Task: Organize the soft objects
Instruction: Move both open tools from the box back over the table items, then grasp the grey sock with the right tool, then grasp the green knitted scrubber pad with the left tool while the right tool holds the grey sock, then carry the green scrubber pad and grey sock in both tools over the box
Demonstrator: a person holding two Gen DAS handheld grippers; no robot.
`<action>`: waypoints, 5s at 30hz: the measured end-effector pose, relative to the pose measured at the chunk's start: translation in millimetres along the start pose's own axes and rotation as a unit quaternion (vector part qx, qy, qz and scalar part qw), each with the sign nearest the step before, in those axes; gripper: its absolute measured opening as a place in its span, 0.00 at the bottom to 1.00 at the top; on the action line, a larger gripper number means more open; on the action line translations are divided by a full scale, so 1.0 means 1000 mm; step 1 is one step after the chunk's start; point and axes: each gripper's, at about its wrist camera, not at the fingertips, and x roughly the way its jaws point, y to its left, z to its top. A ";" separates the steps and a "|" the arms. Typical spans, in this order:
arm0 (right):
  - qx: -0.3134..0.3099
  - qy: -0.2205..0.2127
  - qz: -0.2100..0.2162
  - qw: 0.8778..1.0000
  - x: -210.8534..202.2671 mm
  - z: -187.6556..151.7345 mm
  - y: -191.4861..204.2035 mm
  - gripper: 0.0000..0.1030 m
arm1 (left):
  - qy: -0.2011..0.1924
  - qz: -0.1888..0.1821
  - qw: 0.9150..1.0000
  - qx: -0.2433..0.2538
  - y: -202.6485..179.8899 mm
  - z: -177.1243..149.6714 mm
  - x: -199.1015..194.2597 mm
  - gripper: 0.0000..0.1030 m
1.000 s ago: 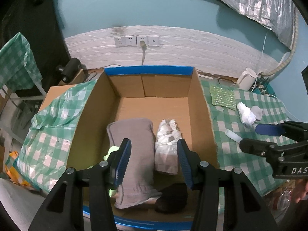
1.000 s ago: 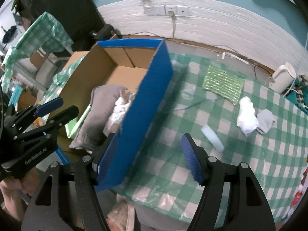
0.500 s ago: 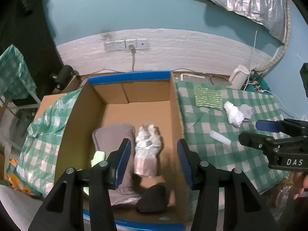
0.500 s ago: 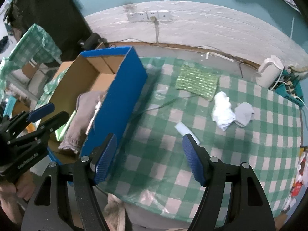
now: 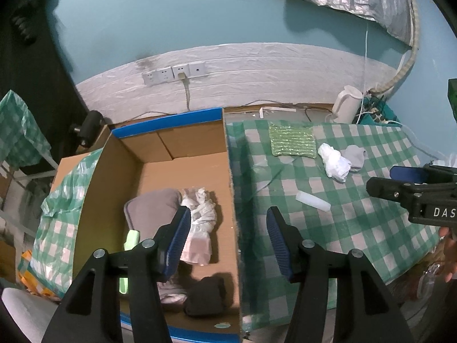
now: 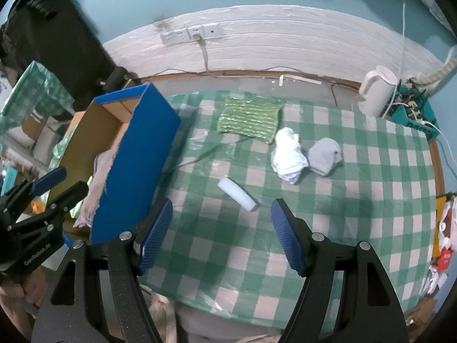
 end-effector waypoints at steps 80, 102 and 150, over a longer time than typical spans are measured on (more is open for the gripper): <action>0.110 0.044 -0.111 0.987 0.145 0.071 -0.161 0.30 | 0.099 -0.004 0.995 -0.008 -0.095 0.096 0.206 0.80; 0.099 0.035 -0.085 0.991 0.138 0.076 -0.153 0.30 | 0.129 -0.011 0.991 0.019 -0.131 0.108 0.250 0.61; -0.001 -0.005 -0.021 1.000 0.023 0.052 -0.059 0.30 | 0.052 -0.051 0.995 0.071 -0.097 0.061 0.079 0.15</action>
